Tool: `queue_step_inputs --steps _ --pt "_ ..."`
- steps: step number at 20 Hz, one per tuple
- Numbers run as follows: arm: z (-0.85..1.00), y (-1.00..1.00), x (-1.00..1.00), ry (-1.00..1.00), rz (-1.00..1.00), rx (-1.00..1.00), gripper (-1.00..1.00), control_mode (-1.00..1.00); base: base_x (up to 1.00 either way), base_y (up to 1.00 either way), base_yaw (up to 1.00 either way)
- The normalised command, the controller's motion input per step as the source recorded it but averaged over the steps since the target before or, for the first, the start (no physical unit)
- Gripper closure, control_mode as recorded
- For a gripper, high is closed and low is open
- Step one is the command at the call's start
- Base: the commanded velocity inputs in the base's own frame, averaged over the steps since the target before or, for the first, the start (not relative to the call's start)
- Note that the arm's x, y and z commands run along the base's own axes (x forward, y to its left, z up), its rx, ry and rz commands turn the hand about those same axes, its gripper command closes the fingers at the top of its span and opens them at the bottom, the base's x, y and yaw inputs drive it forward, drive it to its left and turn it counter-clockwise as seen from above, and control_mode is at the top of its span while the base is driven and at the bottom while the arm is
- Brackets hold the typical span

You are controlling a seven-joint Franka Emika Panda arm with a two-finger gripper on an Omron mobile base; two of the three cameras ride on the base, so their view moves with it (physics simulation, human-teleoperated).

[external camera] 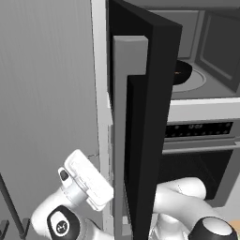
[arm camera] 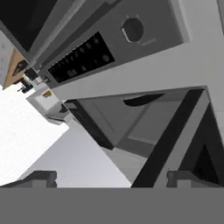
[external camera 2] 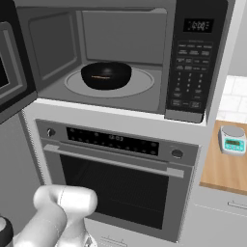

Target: Pick the sweet potato from the sink and place it in the bowl. Then pick the bowl and place it in the microwave. Then close the microwave door and press the start button.

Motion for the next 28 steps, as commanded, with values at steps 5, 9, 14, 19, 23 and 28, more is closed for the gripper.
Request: queue_step_inputs --steps 5,9,14,19,23,28 --pt "0.35 -0.61 -0.52 -0.28 -0.20 0.00 -1.00 -1.00 0.00 0.00 0.00" --pt "0.84 -0.62 -0.34 -0.33 -0.04 0.00 -1.00 -1.00 0.00 0.00 0.00" --pt "0.58 -0.48 -0.23 -0.25 0.03 0.01 -1.00 -1.00 0.00 0.00 0.00" --pt "0.17 -0.44 -0.23 -0.20 0.21 0.05 -1.00 -1.00 0.00 0.00 0.00" --pt "0.30 -0.97 -0.28 -0.26 0.35 0.08 -1.00 -1.00 0.00 0.00 0.00" --pt "0.29 -0.98 -0.13 -0.22 0.47 0.12 -1.00 -1.00 0.00 0.00 0.00"
